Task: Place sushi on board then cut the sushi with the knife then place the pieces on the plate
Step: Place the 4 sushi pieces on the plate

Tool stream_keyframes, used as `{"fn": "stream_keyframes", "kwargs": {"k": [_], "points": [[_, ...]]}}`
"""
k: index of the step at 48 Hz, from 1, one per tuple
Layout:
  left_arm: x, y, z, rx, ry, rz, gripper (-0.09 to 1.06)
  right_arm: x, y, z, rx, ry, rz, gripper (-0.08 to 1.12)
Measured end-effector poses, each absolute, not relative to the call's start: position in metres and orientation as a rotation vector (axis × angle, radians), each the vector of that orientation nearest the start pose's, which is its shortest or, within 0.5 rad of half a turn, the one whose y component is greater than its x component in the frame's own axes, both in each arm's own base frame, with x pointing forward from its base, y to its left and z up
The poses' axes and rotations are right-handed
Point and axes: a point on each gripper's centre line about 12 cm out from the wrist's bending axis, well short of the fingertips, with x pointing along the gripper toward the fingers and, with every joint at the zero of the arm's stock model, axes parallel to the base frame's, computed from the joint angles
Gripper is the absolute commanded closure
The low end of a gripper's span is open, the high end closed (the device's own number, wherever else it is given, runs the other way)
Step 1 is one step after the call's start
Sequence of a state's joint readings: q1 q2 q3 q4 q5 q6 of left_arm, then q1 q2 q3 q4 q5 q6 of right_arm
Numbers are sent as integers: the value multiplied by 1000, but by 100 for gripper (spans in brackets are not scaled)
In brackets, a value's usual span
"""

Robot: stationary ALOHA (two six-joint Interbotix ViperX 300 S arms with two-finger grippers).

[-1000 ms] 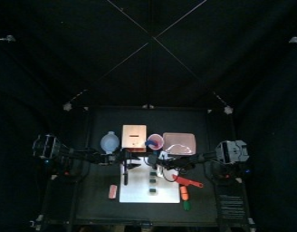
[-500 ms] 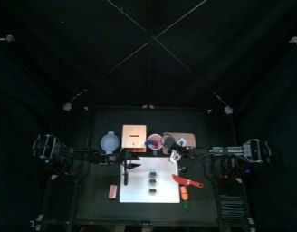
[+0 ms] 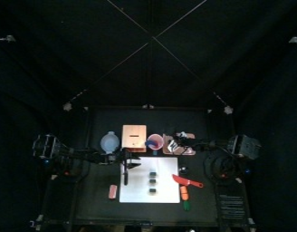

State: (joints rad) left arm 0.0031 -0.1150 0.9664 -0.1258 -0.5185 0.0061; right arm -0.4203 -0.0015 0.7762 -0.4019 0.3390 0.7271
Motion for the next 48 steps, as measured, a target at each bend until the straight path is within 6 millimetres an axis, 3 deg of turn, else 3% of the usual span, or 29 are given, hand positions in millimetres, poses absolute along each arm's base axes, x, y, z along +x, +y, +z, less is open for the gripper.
{"fn": "stream_keyframes", "kwargs": {"k": [7,14,25,33,48], "points": [[334,10,167,-92,334,88,22,297,-150,111,461,1004,-681,20],[334,11,167,-91,334,88,22,294,-150,117,450,1016,-694,19],[334,11,167,-91,334,90,22,294,-135,158,421,956,-679,20],[334,11,167,-90,335,89,22,315,-90,180,334,913,-527,20],[334,12,167,-93,334,92,22,343,-6,183,168,895,-261,20]]}}
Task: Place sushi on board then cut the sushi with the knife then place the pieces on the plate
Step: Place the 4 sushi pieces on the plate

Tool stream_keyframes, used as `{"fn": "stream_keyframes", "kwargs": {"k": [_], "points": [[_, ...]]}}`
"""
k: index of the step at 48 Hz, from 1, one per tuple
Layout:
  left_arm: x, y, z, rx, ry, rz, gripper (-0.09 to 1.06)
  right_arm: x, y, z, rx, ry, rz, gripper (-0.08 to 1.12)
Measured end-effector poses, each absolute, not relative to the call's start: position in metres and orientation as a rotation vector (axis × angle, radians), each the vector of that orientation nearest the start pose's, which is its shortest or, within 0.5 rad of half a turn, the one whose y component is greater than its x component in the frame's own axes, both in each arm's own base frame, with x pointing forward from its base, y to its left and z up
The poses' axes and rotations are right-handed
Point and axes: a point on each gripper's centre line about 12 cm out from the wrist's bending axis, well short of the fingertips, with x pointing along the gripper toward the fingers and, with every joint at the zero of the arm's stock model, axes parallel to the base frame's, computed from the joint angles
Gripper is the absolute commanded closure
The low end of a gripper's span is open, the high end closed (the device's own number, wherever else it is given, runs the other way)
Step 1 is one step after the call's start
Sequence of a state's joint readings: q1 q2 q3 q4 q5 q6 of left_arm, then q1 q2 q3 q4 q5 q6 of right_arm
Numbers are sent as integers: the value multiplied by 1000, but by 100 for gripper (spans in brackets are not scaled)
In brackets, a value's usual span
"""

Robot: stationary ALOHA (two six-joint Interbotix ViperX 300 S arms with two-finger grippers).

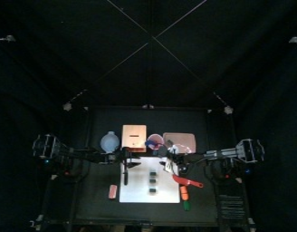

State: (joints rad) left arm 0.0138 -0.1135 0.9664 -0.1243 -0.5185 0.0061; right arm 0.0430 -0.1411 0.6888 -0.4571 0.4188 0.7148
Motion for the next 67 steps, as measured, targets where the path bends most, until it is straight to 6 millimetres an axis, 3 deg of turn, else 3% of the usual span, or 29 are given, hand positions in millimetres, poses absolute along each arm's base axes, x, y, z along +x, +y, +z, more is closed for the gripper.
{"fn": "stream_keyframes", "kwargs": {"k": [7,20,46,50,62,67], "points": [[334,12,167,-93,334,92,22,354,22,172,136,899,-174,20],[334,12,167,-93,334,92,22,376,44,153,112,923,-120,20],[334,13,166,-94,335,96,22,392,45,122,91,987,-126,21],[334,13,166,-94,335,96,22,393,43,114,86,1003,-130,24],[334,13,165,-93,340,97,22,393,38,112,102,999,-139,51],[334,13,165,-93,340,97,22,387,32,115,110,1002,-155,51]]}}
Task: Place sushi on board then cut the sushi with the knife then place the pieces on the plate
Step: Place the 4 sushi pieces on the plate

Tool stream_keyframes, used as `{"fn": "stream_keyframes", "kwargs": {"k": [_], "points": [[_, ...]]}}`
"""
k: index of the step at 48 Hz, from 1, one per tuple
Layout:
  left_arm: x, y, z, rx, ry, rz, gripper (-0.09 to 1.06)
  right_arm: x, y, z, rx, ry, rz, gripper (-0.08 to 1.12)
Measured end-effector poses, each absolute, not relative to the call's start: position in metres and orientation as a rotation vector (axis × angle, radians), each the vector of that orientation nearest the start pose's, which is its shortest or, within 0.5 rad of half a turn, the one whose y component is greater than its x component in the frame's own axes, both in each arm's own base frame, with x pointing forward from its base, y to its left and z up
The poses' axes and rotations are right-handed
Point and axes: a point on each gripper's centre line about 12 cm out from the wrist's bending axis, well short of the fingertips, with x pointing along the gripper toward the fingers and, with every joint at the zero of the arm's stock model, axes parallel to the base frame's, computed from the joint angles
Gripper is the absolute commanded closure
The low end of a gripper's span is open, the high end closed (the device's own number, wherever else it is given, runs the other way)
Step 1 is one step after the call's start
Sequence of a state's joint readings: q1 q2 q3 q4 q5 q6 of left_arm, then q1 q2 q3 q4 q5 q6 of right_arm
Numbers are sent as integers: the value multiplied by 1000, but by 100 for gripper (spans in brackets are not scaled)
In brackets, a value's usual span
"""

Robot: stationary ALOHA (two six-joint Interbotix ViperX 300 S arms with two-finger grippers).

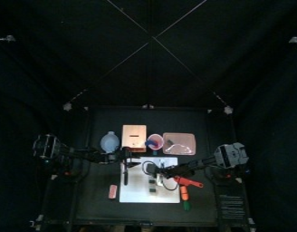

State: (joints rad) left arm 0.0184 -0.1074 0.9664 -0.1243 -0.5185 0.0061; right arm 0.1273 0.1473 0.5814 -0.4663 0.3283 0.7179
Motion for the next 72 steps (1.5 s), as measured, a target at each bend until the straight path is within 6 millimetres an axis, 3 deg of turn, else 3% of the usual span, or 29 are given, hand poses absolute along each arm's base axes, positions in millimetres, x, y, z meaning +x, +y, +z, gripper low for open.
{"fn": "stream_keyframes", "kwargs": {"k": [9,18,29,39,47,56,62,72], "points": [[334,13,165,-93,340,97,22,360,5,145,160,985,-244,51],[334,13,165,-93,340,97,22,315,-44,175,227,989,-427,51],[334,13,164,-92,341,96,22,280,-101,175,307,1003,-621,51],[333,13,163,-92,344,96,22,264,-135,161,379,999,-721,51],[334,14,164,-94,343,98,22,256,-147,138,429,1026,-751,47],[333,14,163,-94,344,100,22,258,-146,114,453,1059,-732,32],[333,15,163,-94,344,101,22,259,-146,110,457,1066,-731,24],[333,15,163,-94,345,101,22,257,-147,117,446,1064,-740,23]]}}
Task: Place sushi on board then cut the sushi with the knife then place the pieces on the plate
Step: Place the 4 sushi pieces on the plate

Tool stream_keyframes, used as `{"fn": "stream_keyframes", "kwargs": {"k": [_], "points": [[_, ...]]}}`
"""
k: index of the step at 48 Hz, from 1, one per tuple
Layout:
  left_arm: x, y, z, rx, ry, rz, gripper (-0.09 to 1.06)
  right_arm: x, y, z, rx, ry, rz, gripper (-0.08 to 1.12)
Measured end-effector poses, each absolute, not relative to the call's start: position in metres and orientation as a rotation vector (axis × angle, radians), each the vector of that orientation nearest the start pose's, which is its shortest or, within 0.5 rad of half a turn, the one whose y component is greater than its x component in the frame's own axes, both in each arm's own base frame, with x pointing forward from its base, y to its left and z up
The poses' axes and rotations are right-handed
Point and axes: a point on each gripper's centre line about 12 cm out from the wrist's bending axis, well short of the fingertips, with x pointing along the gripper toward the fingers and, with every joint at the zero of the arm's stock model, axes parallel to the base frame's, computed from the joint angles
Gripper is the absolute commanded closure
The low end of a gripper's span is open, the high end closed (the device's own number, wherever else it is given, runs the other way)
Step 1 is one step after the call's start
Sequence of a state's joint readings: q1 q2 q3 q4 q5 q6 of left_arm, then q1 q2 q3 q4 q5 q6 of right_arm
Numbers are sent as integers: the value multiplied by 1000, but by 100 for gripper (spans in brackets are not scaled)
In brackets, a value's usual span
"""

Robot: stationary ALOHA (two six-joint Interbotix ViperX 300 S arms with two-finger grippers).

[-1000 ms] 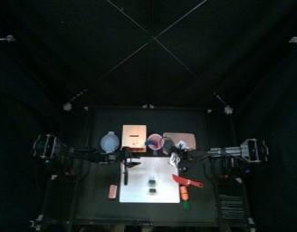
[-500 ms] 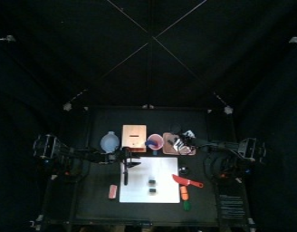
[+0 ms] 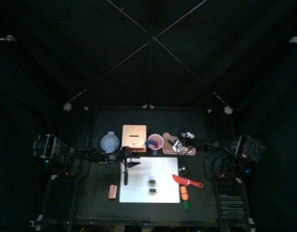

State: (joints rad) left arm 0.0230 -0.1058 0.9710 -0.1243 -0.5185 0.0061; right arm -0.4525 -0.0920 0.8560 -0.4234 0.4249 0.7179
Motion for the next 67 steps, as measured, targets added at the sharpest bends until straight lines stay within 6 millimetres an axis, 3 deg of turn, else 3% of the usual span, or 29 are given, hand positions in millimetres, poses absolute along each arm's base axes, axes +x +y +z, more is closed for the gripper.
{"fn": "stream_keyframes", "kwargs": {"k": [11,19,27,36,54,67], "points": [[333,15,163,-94,345,101,22,263,-135,163,401,975,-717,23],[333,15,163,-96,344,102,22,290,-89,179,304,907,-529,23],[333,15,163,-97,345,102,22,316,-24,178,172,867,-282,23],[333,15,163,-95,345,102,22,347,31,175,134,837,-108,23],[333,16,163,-97,344,104,22,379,71,149,95,908,-42,23],[333,15,163,-97,347,104,22,390,83,141,98,922,-27,23]]}}
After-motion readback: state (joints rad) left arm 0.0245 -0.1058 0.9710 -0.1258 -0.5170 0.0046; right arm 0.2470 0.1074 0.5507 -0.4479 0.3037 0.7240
